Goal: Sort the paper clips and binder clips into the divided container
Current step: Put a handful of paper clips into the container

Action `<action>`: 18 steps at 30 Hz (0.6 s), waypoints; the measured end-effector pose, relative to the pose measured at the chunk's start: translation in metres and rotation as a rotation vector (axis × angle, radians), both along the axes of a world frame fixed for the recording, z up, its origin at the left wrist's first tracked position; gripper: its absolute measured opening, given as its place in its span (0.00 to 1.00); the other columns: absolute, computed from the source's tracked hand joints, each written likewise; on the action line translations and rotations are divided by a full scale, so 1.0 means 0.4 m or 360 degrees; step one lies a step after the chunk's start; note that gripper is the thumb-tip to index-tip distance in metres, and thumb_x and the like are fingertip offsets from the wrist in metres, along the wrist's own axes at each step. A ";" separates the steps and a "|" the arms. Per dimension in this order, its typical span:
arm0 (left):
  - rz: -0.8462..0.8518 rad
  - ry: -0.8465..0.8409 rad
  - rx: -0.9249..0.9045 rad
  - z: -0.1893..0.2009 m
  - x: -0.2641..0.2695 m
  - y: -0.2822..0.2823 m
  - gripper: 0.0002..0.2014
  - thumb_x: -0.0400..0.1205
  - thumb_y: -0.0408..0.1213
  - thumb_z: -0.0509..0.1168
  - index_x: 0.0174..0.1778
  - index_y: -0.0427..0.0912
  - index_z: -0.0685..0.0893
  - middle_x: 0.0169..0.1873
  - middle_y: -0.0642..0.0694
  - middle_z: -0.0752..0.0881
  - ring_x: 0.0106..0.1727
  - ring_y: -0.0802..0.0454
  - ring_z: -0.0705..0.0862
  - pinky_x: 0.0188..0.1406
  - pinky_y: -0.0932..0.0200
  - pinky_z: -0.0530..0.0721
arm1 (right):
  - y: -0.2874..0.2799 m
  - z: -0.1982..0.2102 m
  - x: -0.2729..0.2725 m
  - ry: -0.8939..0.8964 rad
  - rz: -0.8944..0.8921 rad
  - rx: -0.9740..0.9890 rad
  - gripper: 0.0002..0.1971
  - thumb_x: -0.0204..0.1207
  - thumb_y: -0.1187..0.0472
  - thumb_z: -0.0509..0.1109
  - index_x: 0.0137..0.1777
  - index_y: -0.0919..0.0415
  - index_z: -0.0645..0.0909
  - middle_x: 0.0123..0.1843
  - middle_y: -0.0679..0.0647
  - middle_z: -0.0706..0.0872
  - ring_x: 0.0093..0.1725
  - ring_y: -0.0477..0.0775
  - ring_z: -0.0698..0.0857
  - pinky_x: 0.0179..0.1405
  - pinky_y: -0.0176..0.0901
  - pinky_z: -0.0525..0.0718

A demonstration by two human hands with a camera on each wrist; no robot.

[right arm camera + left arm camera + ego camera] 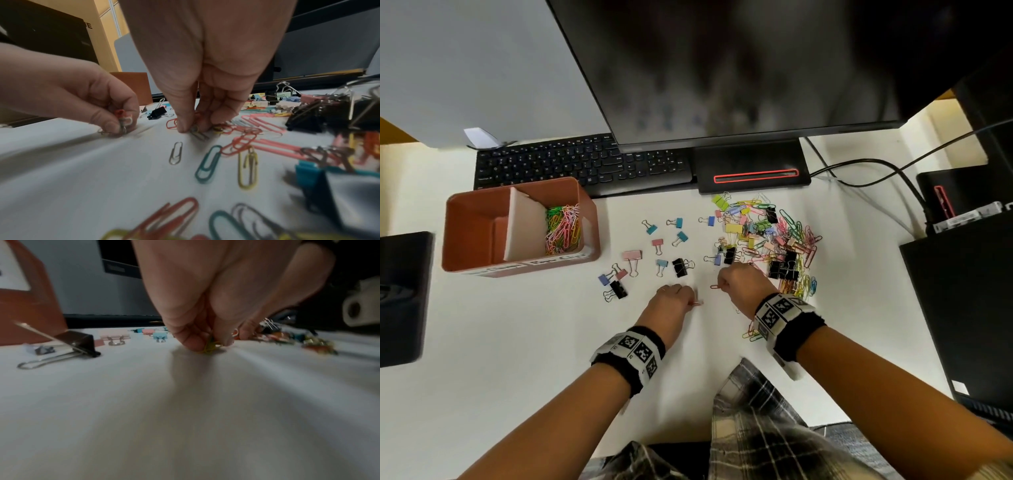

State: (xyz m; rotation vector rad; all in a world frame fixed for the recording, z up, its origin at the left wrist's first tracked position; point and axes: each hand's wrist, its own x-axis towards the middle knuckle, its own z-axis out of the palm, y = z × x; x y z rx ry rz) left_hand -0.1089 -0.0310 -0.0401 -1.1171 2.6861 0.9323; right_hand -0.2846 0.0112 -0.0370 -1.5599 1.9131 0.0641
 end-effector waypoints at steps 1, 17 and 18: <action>0.0083 0.0054 0.0038 0.015 0.009 -0.009 0.04 0.80 0.28 0.63 0.46 0.33 0.83 0.43 0.37 0.85 0.47 0.40 0.81 0.42 0.61 0.69 | -0.007 0.011 0.007 -0.0015 -0.0004 -0.0007 0.10 0.79 0.68 0.62 0.55 0.63 0.82 0.55 0.62 0.83 0.54 0.62 0.83 0.53 0.50 0.81; 0.1132 0.0223 -0.0059 0.281 0.319 -0.418 0.09 0.79 0.38 0.67 0.52 0.39 0.86 0.47 0.42 0.89 0.47 0.49 0.84 0.54 0.62 0.78 | -0.449 0.260 0.423 -0.0459 0.0002 -0.0545 0.15 0.76 0.58 0.69 0.61 0.61 0.80 0.56 0.61 0.86 0.57 0.60 0.84 0.60 0.53 0.82; 0.1074 0.0147 -0.0072 0.276 0.319 -0.421 0.12 0.80 0.40 0.65 0.55 0.39 0.85 0.51 0.41 0.88 0.52 0.47 0.84 0.55 0.61 0.75 | -0.453 0.253 0.424 -0.0478 -0.0029 -0.0531 0.17 0.76 0.57 0.69 0.63 0.60 0.79 0.58 0.60 0.85 0.57 0.59 0.84 0.60 0.53 0.83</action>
